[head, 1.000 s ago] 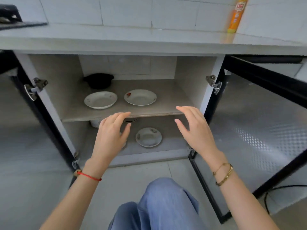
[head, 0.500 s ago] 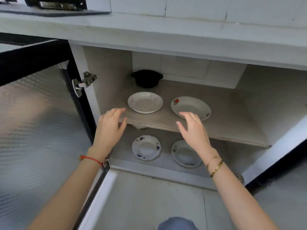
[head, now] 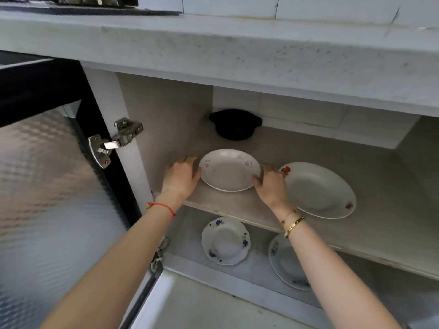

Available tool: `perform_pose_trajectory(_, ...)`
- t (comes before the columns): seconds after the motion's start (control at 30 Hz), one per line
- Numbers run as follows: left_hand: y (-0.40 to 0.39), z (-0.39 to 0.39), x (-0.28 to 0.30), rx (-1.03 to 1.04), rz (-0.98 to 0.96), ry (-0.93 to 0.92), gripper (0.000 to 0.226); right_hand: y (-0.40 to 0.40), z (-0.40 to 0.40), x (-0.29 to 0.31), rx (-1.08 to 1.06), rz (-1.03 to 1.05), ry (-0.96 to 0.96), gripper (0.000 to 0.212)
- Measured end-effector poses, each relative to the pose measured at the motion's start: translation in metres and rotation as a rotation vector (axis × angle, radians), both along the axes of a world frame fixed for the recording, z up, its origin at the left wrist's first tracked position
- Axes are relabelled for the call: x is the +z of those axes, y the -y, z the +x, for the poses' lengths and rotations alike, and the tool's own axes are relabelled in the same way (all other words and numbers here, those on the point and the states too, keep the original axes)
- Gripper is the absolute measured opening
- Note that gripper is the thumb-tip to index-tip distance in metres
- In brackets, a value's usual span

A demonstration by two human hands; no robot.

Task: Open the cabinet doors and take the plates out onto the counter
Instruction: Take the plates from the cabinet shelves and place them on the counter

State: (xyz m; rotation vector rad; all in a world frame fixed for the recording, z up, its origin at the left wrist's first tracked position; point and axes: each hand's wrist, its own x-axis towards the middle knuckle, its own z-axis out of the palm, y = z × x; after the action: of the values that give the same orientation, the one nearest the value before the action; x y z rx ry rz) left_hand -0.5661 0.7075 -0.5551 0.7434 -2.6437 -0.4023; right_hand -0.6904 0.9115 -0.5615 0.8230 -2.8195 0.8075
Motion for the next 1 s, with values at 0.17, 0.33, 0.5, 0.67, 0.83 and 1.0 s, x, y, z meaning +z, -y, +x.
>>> perform_pose_trajectory(0.17, 0.011, -0.020, -0.012, 0.028, 0.033, 0.045, 0.038, 0.014, -0.019, -0.004, -0.047, 0.047, 0.034, 0.037)
perform_pose_trajectory(0.33, 0.015, -0.026, -0.017, -0.010, 0.113, 0.031, 0.029, 0.017, -0.025, -0.004, -0.058, 0.075, 0.084, 0.034)
perform_pose_trajectory(0.5, 0.013, -0.023, -0.014, -0.062, 0.232, 0.026, 0.026, 0.014, -0.022, -0.002, -0.047, 0.046, 0.129, 0.032)
perform_pose_trajectory(0.67, 0.000, 0.004, -0.016, -0.042, 0.294, -0.055, 0.023, -0.001, -0.002, -0.007, -0.023, 0.015, 0.127, 0.028)
perform_pose_trajectory(0.83, -0.023, 0.044, -0.018, -0.033, 0.276, -0.169, 0.020, -0.021, 0.032, -0.016, -0.010, -0.067, 0.105, 0.021)
perform_pose_trajectory(1.0, -0.059, 0.099, -0.012, -0.068, 0.264, -0.249, 0.019, -0.059, 0.085, -0.016, 0.022, -0.191, 0.013, 0.008)
